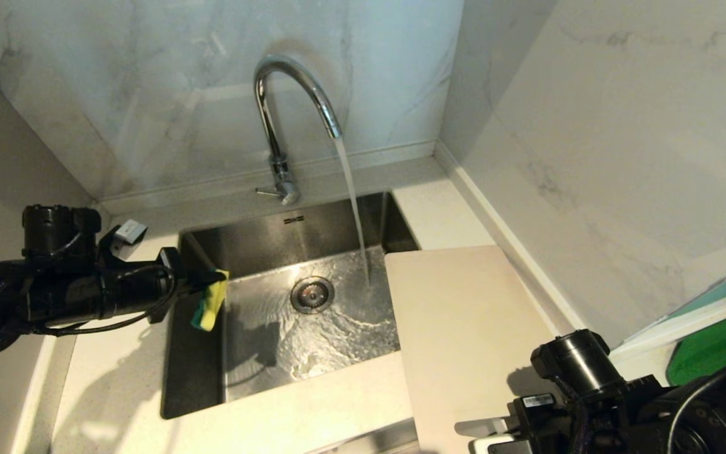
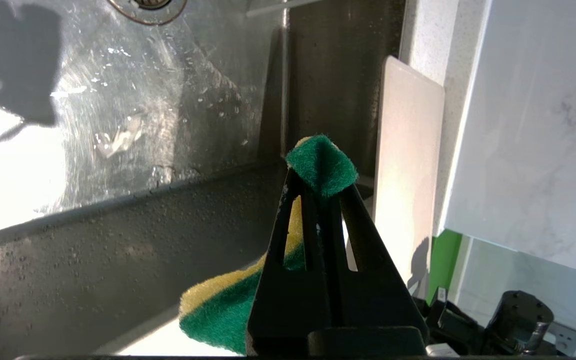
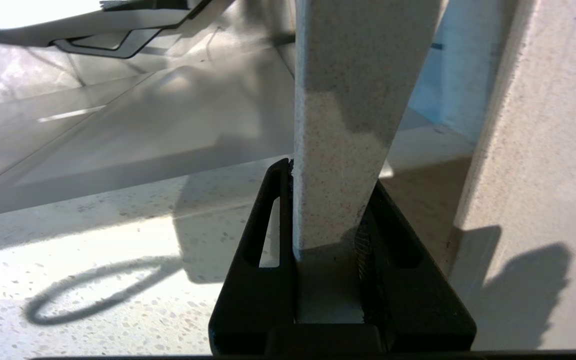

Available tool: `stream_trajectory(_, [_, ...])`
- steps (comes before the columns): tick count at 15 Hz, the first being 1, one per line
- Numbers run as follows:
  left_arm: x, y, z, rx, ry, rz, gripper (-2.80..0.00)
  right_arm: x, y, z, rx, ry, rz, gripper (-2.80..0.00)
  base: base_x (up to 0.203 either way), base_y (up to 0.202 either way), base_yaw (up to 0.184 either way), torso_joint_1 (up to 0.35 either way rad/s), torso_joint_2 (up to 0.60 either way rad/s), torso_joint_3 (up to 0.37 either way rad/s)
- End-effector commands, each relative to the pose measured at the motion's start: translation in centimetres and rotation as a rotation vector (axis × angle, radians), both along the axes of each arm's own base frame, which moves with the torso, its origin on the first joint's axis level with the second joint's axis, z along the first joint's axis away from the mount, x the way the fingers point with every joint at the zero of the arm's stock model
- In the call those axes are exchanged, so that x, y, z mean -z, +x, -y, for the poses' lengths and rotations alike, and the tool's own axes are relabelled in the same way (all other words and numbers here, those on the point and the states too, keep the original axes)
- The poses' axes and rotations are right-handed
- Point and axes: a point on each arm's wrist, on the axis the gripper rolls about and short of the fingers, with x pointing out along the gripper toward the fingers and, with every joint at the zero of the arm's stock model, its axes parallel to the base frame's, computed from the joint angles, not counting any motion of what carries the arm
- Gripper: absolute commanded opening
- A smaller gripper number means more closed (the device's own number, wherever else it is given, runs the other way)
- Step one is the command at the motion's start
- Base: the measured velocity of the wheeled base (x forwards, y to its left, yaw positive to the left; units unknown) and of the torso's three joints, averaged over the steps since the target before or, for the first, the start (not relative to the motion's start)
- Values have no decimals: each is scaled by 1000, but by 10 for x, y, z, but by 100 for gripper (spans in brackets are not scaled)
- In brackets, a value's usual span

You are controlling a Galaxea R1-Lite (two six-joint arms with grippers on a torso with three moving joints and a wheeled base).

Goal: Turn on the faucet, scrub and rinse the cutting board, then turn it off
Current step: Put down the cutting board

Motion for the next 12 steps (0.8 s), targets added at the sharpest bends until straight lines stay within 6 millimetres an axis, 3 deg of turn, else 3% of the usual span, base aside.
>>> stream_trajectory(1, [9,4,1,1,-2,-19,-280,13,4,-2,-14,-20,-50,-280,0,0,0,0,0,0])
stream_trajectory(9, [19,10,1,-2,1,-43,-280,37,35,-15,-26,-24,-111,-280,0,0,0,0,0,0])
stream_trajectory(12, [25,13,2,1,3,-61,-280,52,34,-16,-63,-2,-178,-280,0,0,0,0,0,0])
